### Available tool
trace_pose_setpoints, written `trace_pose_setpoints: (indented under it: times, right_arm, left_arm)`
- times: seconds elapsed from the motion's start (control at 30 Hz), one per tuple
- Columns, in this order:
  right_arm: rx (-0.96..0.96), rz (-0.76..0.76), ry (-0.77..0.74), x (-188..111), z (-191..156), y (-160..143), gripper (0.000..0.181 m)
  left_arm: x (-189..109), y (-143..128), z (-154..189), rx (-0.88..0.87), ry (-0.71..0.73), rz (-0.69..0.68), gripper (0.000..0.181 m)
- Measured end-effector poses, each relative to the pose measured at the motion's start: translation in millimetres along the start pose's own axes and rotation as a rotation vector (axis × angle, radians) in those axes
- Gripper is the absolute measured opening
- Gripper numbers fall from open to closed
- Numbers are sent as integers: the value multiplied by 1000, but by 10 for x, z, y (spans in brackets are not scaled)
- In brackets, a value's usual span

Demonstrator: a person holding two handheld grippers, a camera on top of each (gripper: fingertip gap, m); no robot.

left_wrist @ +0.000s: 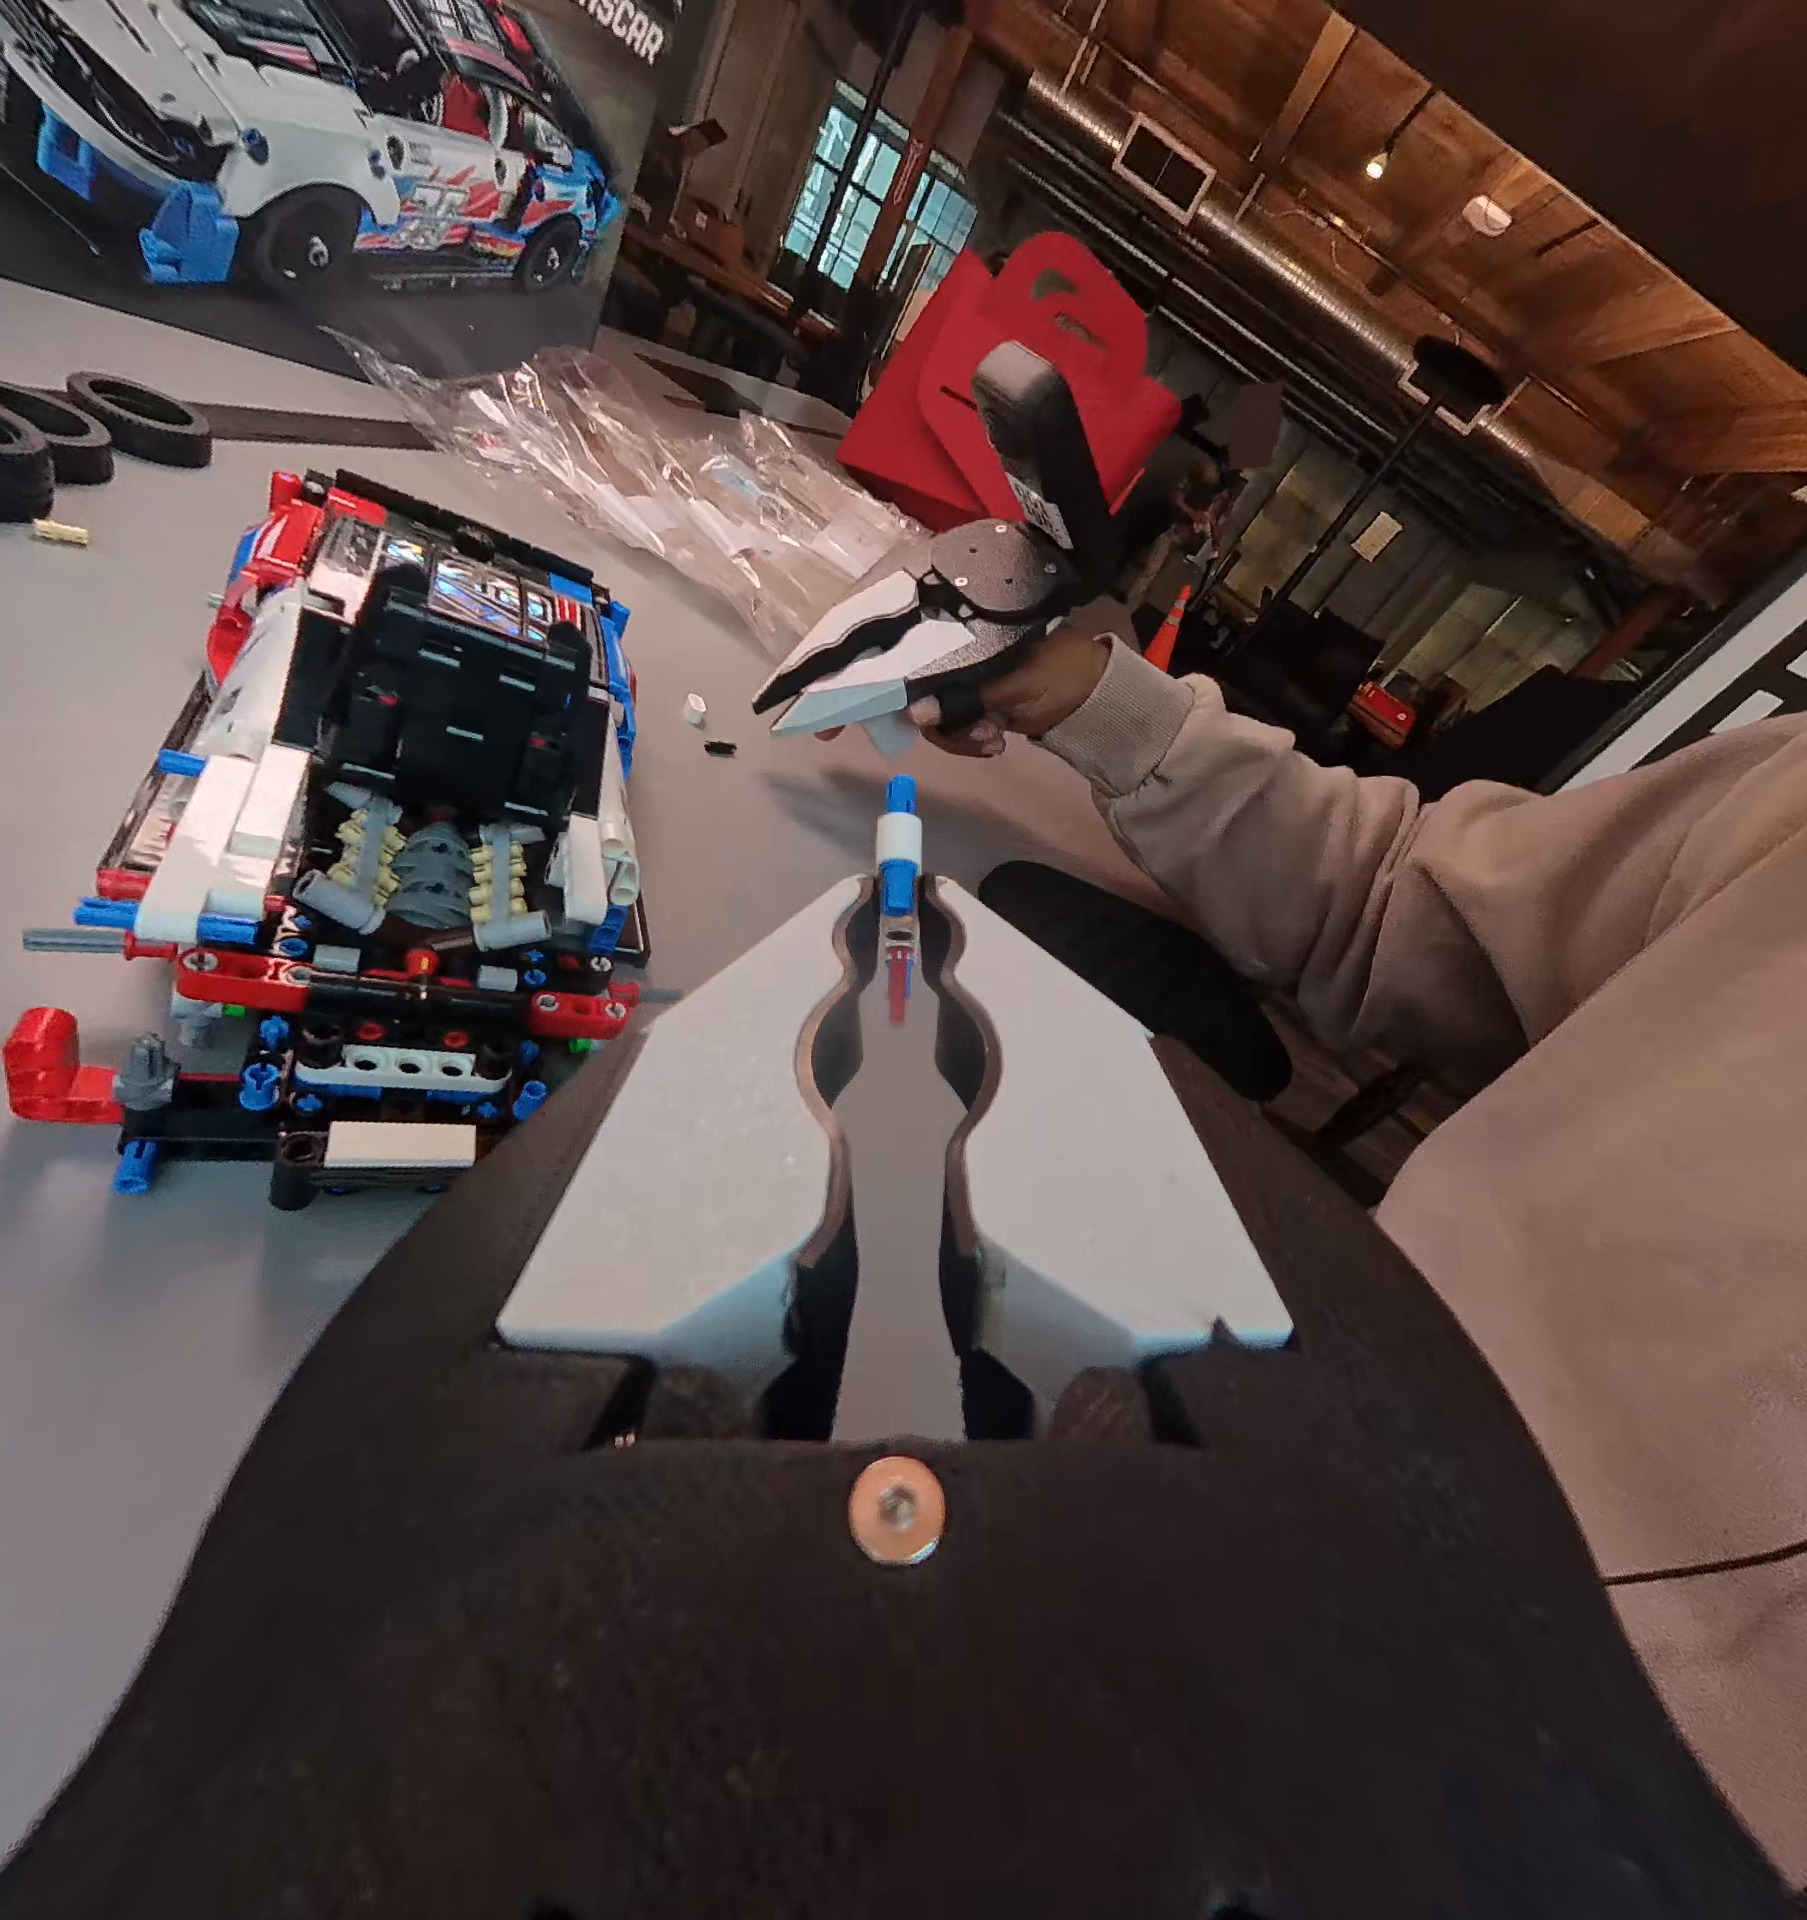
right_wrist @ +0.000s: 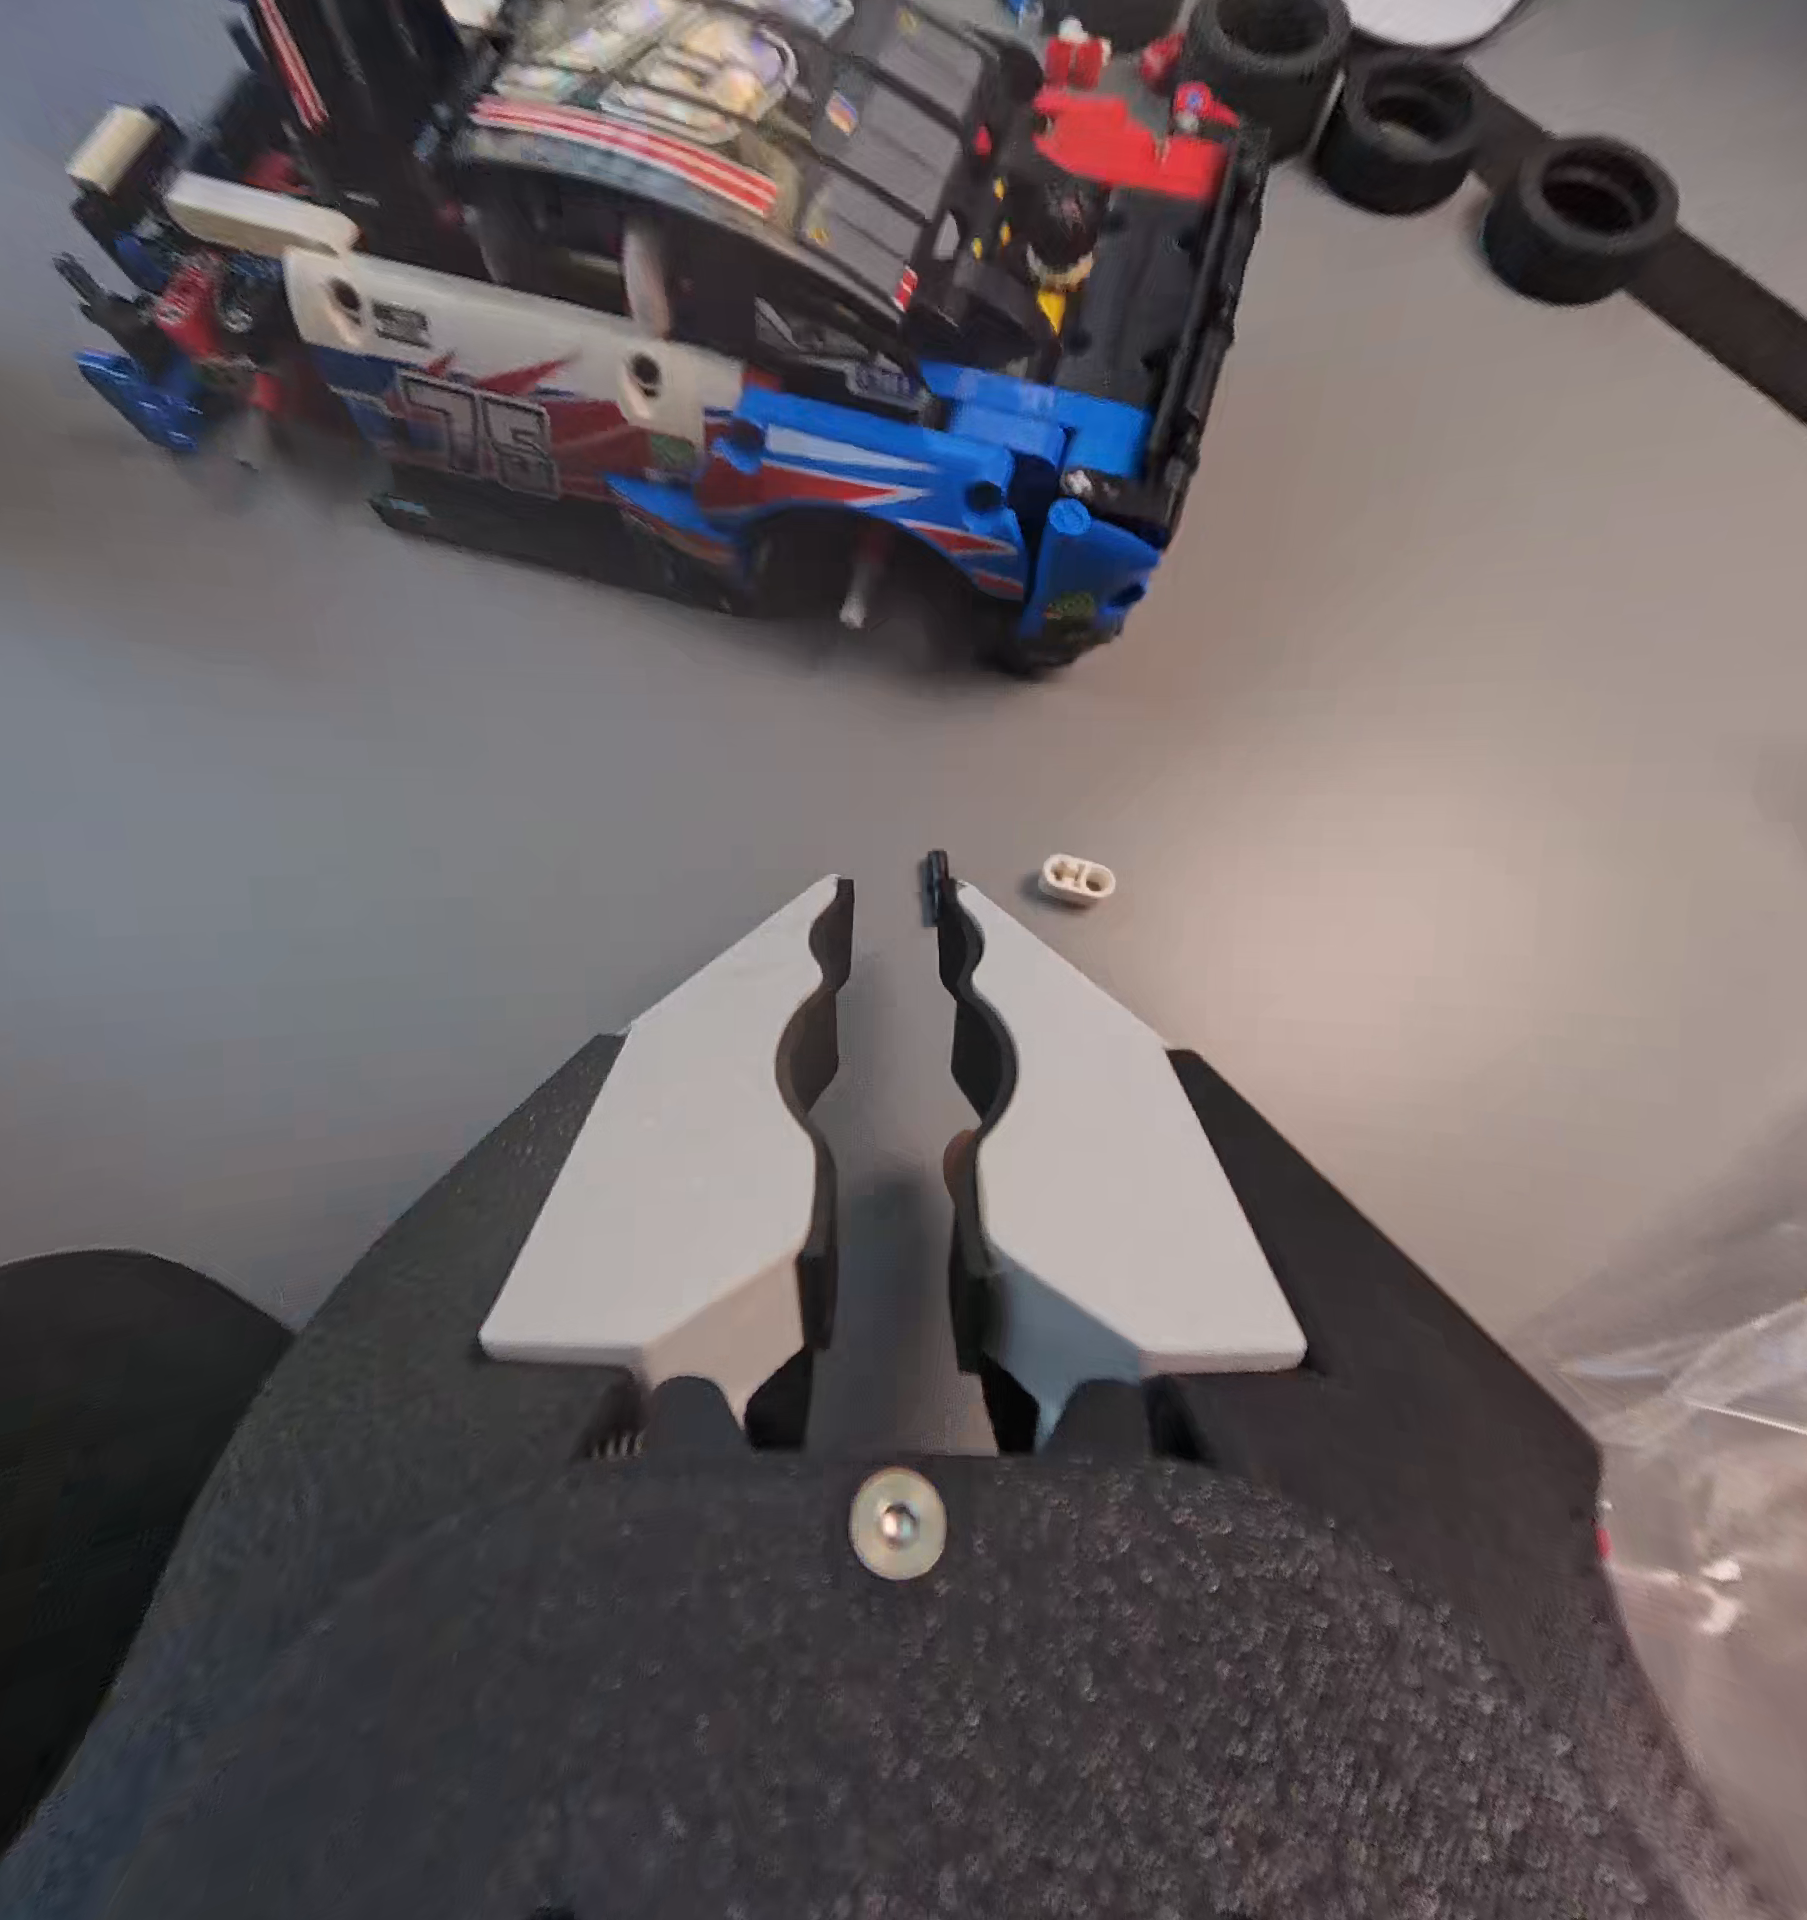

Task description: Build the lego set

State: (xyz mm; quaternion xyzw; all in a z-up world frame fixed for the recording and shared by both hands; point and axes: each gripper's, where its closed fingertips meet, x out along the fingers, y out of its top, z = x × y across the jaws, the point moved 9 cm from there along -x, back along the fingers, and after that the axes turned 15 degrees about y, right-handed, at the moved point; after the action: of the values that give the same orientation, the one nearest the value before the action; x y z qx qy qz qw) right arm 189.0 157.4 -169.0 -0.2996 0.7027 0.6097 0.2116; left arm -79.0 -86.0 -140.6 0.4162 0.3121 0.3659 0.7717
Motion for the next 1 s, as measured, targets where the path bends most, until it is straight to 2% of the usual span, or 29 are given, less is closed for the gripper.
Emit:
trace_pose_setpoints:
  times: [0.1, 0.17, 0.37, 0.6, 0.73, 0.87, 1.0]
  right_arm:
    - [11, -43, 16, 73, 105, -107, 14]
    - [2, -40, 25, 82, 123, -71, 15]
    - [-21, -177, 56, 163, 174, -8, 14]
    - [-4, -200, 58, 166, 224, 20, 4]
    - [-110, -225, 13, 179, 170, 26, 2]
    - [-245, -221, 63, 196, -155, 185, 2]
    - [-379, -206, 169, 349, -765, 423, 2]
  left_arm:
    - [47, -72, 11, 6, 3, -52, 5]
    - [70, -108, 23, 15, 0, -82, 5]
    - [119, -173, 11, 2, -6, -131, 5]
    - [131, -200, 13, -2, -1, -157, 5]
    - [148, -234, 3, -5, 9, -185, 5]
    - [154, -255, 7, -27, 8, -205, 5]
    - [178, -285, 42, -53, -20, -221, 5]
